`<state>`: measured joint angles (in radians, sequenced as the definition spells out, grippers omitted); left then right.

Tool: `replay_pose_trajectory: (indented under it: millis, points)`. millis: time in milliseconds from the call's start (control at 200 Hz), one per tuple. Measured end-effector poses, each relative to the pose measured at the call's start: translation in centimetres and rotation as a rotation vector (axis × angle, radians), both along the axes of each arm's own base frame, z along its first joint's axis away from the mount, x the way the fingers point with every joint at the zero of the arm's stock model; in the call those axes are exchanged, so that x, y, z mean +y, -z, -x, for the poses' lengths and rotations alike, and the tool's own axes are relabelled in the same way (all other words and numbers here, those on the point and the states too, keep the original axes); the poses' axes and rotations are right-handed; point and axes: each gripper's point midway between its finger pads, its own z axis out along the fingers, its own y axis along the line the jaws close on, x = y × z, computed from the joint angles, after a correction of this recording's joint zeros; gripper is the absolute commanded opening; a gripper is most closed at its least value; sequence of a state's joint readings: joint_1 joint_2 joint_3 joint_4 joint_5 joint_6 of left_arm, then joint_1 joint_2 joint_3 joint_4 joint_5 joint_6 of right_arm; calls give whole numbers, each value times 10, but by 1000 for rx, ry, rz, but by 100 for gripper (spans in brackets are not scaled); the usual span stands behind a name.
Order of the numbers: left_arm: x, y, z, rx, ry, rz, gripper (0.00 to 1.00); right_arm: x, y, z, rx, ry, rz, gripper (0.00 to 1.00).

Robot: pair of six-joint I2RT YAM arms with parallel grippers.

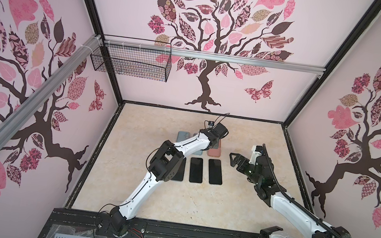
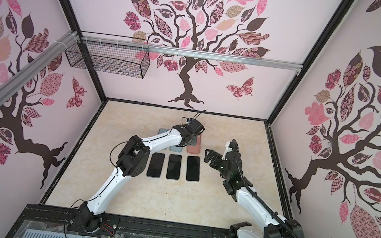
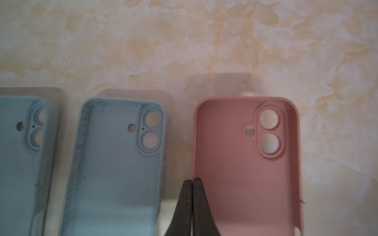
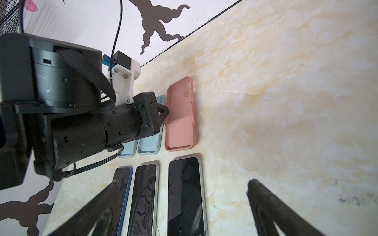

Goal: Take the phone out of the phone case
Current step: 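Place the pink case beside the light-blue cases while the right gripper withdraws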

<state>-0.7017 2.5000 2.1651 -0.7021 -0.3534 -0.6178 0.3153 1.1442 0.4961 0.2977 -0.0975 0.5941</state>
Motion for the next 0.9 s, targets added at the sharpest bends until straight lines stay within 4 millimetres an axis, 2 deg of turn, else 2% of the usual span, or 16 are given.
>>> replay_pose_trajectory:
  millis: [215,525,765,900]
  points:
    - [0,-2,-2,-1,-7,11,0,1,3,0,10,-4,2,99]
    - [-4,-2,-3,0,1,33,13,1,5,0,12,-8,10,99]
    - [-2,-3,-4,-1,-5,34,14,1,6,1,18,-9,15,100]
    - [0,-13,-3,-14,-5,39,15,0,9,3,33,-10,19,99]
